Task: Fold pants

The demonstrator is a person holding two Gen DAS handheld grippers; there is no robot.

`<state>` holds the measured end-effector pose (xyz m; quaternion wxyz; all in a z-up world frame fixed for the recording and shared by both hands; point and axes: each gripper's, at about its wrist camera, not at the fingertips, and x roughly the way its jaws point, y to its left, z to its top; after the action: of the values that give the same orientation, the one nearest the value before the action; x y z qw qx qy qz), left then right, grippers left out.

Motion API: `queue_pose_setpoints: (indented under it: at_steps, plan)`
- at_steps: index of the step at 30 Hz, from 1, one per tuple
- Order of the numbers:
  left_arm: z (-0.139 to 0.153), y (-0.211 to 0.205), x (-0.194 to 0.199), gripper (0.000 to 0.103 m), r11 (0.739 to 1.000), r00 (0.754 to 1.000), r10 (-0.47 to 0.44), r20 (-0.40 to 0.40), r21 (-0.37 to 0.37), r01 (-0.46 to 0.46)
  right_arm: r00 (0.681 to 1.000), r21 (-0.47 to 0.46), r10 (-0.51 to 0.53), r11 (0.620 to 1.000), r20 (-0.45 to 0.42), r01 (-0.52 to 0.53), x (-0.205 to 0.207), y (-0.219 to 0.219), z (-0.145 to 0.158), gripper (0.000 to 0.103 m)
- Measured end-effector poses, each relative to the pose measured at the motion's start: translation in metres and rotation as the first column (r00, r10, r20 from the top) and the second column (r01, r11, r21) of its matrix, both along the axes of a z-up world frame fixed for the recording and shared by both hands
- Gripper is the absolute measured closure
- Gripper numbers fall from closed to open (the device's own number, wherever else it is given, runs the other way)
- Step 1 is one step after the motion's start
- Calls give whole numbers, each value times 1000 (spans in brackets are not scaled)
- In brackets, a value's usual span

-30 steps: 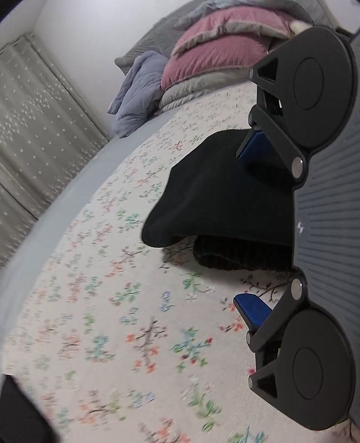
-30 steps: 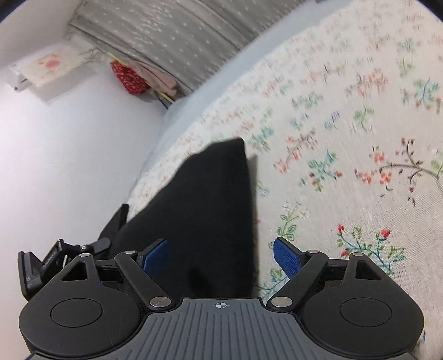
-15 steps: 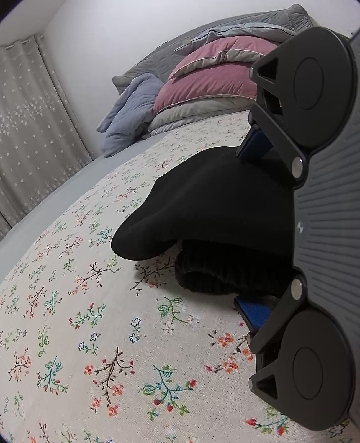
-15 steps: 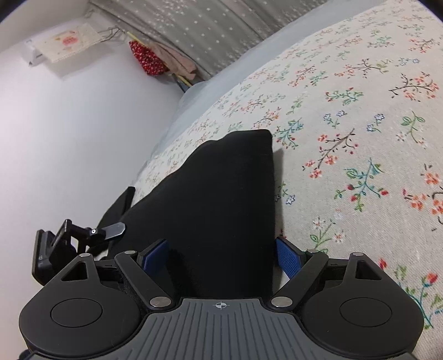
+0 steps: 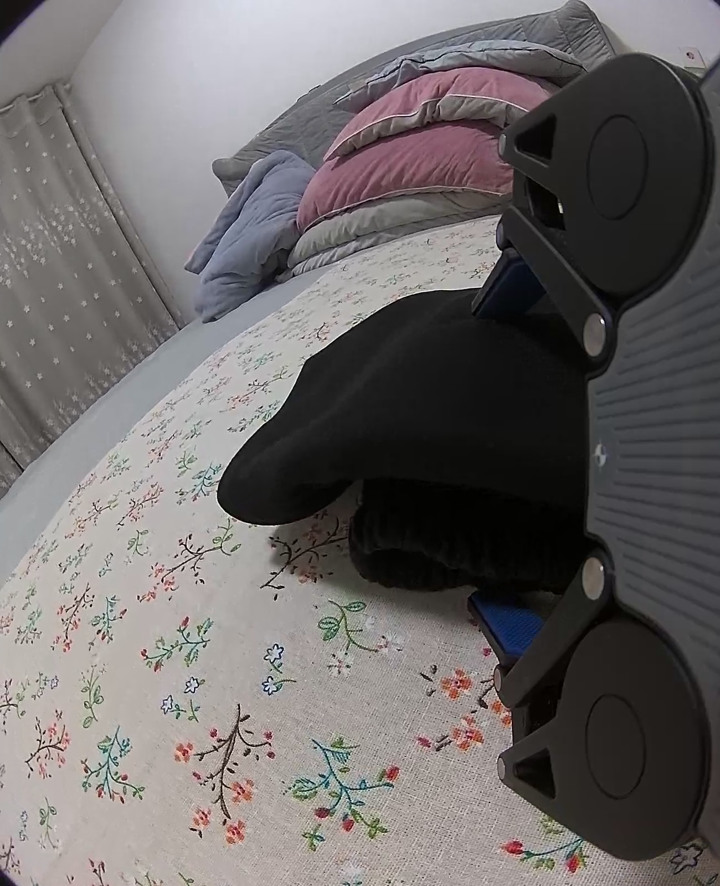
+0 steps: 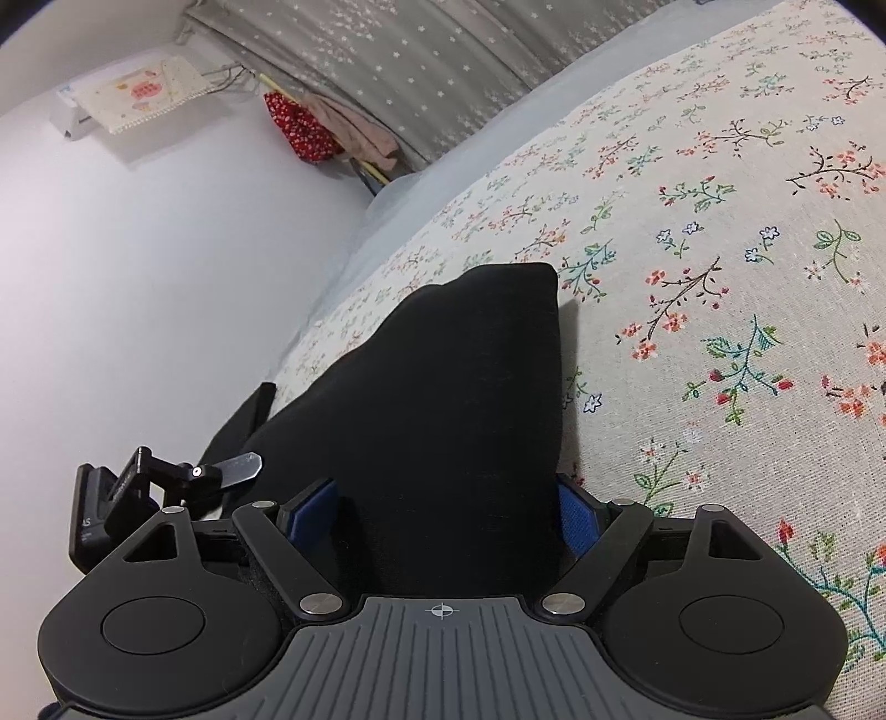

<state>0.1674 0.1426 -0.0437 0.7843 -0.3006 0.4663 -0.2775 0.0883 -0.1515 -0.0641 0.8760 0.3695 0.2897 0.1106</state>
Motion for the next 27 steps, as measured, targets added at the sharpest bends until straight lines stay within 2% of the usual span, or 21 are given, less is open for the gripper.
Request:
queue_pose_setpoints:
  at_steps: [6,10,13,15,16,17,20,21,27]
  plan:
    - [-1,-2,0,0,1000,1000,-2,7,8,2,1000,-45,-2,999,4,2,1,6,1,23]
    - [2,-9,-3,0,998,999,-6,50,61,3,1000,-68,-4,998,9,5,0,9,1,28]
    - [5,-15,-4,2,996,998,-1,67,91,-5,1000,-70,-19,997,0,19,1,8,0,47]
    - [12,-20,-8,9,992,994,-8,111,122,-6,1000,-68,-28,997,-6,28,2,7,1,65]
    - [15,-21,-9,11,991,992,-10,130,133,-7,999,-77,-43,996,-7,43,1,7,2,70]
    - [18,-21,-9,17,991,990,-9,141,135,-10,999,-101,-41,994,1,41,1,9,7,78]
    - [24,-18,-7,36,995,989,5,151,102,-20,999,-190,-28,981,27,33,2,16,29,81]
    - [26,-17,-7,48,997,988,4,156,81,-17,999,-211,-19,977,38,26,2,17,36,81]
    - [28,-45,-2,51,999,985,-12,172,33,7,996,-368,44,930,80,-11,7,14,77,82]
